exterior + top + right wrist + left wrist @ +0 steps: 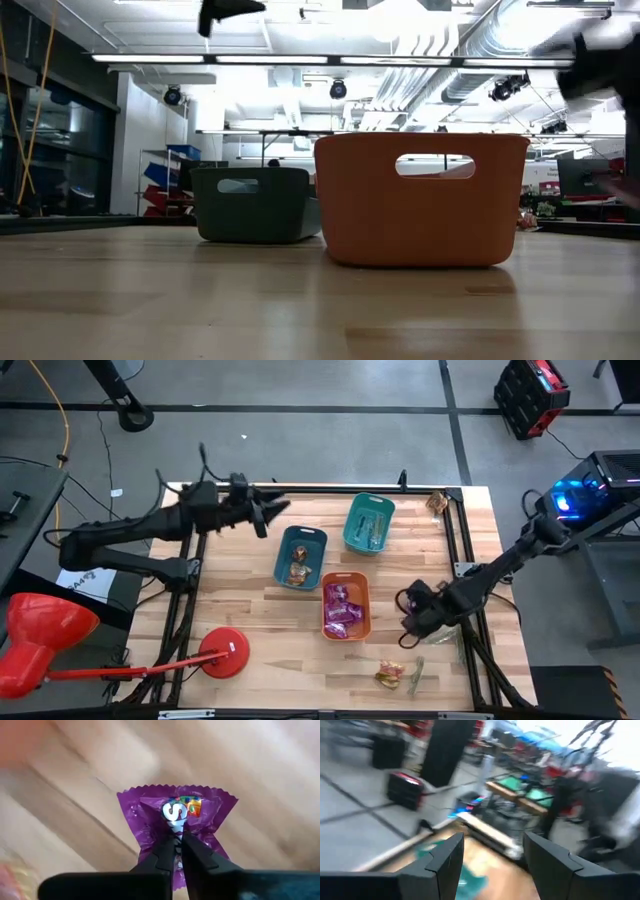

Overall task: Sort candy
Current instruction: Put the violet candy into the orange bin

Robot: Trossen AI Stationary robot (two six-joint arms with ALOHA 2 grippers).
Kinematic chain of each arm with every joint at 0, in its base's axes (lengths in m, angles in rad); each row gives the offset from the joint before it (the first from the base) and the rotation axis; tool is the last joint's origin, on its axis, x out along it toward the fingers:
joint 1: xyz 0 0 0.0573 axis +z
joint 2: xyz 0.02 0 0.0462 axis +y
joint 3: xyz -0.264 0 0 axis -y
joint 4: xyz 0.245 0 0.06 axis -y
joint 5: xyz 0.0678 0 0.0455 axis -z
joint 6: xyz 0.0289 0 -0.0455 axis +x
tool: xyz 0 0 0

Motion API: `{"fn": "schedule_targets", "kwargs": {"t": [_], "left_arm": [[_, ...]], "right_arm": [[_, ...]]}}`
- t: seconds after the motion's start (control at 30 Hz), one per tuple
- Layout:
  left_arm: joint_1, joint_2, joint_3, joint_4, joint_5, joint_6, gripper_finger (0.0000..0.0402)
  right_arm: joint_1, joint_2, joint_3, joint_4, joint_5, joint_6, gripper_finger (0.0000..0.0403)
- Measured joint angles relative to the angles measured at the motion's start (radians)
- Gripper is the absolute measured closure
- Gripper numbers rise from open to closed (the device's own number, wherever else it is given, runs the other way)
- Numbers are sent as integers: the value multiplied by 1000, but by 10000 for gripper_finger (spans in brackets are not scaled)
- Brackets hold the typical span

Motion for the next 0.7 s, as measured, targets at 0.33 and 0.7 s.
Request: {"fn": "schedule_targets", "kwargs": {"t": [0.33,0.7], "left_arm": [[60,3,26,-171,-23,62,204],[61,-2,18,-179,133,96,204]], "right_arm": [[-230,-1,136,659,102,-512,400],[-377,191,159,678,-154,-590,252]]}}
